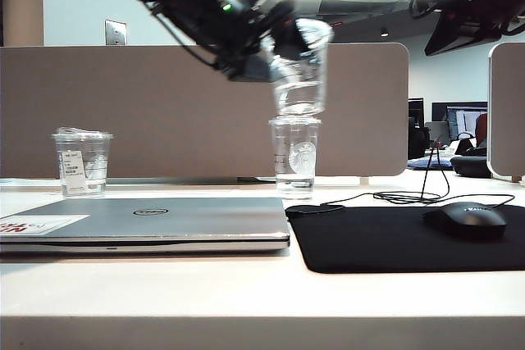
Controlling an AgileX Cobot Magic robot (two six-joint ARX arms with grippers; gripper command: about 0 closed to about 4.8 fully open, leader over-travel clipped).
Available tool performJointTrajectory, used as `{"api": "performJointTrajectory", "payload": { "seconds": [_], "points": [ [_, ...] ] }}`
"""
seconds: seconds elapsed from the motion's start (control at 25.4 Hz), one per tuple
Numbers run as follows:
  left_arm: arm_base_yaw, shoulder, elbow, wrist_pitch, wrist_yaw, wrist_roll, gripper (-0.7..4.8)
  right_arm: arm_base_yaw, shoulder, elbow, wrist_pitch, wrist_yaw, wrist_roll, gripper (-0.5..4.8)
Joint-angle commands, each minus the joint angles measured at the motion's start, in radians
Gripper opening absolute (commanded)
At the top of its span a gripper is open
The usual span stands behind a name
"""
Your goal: Pick up the coffee cup on the middle and place it on the right side of the laptop.
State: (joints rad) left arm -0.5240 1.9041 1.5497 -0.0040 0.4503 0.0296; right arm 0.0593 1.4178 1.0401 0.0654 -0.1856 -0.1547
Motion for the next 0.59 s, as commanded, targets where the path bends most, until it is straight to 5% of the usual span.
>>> {"api": "performJointTrajectory", "payload": {
  "seconds": [0.04,0.59],
  "points": [
    [-0.043,-0.015,-0.031,0.029,-0.052,0.005,3.32,0.000,-0.017,0.006,0.006,0.047,-0.012,-0.05],
    [-0.172,0.016,-0.389,0.529,-0.201,-0.043,3.32,0.000,-0.035,0.006,-0.008,0.106,-0.038,-0.05]
  ]
}}
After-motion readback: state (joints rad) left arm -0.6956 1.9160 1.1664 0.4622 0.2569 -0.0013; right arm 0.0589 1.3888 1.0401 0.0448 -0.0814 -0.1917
